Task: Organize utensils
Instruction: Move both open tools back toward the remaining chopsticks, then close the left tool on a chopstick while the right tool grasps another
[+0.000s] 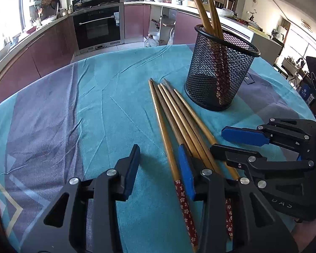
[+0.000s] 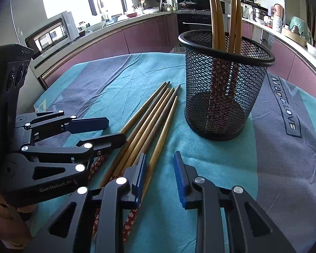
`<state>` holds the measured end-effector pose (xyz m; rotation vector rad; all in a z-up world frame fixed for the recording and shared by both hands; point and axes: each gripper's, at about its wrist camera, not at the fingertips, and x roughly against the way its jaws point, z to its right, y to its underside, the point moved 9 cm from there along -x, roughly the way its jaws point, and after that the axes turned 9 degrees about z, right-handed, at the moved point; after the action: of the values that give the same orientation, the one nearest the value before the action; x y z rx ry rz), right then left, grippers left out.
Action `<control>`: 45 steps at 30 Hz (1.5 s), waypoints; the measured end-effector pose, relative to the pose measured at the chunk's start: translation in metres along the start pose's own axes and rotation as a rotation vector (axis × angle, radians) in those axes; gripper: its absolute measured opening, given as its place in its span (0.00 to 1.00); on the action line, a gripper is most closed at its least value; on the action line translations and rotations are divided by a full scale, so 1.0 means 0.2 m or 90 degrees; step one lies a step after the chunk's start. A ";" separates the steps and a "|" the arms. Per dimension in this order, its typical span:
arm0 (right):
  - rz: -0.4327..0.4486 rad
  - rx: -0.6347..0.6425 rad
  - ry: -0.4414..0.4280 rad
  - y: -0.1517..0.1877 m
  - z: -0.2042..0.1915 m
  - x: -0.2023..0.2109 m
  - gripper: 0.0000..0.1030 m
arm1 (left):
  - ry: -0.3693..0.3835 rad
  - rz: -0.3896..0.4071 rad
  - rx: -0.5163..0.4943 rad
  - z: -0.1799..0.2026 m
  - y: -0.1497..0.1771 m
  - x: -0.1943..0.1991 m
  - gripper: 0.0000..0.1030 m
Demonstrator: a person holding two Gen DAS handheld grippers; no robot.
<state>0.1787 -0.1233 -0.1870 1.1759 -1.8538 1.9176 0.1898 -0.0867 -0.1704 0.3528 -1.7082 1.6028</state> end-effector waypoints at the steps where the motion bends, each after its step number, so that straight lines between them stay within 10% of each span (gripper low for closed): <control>1: 0.001 -0.001 0.001 -0.01 0.00 -0.01 0.24 | -0.001 0.000 0.000 0.00 0.00 -0.01 0.33; 10: 0.007 -0.013 -0.004 -0.04 0.01 -0.05 0.11 | 0.002 -0.001 0.005 0.02 -0.02 -0.04 0.15; 45: -0.008 -0.070 -0.086 0.00 0.05 0.05 0.06 | 0.042 -0.010 0.055 0.03 0.05 0.04 0.07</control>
<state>0.1758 -0.1369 -0.1811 1.3066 -1.9870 1.7443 0.1764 -0.0884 -0.1721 0.3516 -1.5856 1.6621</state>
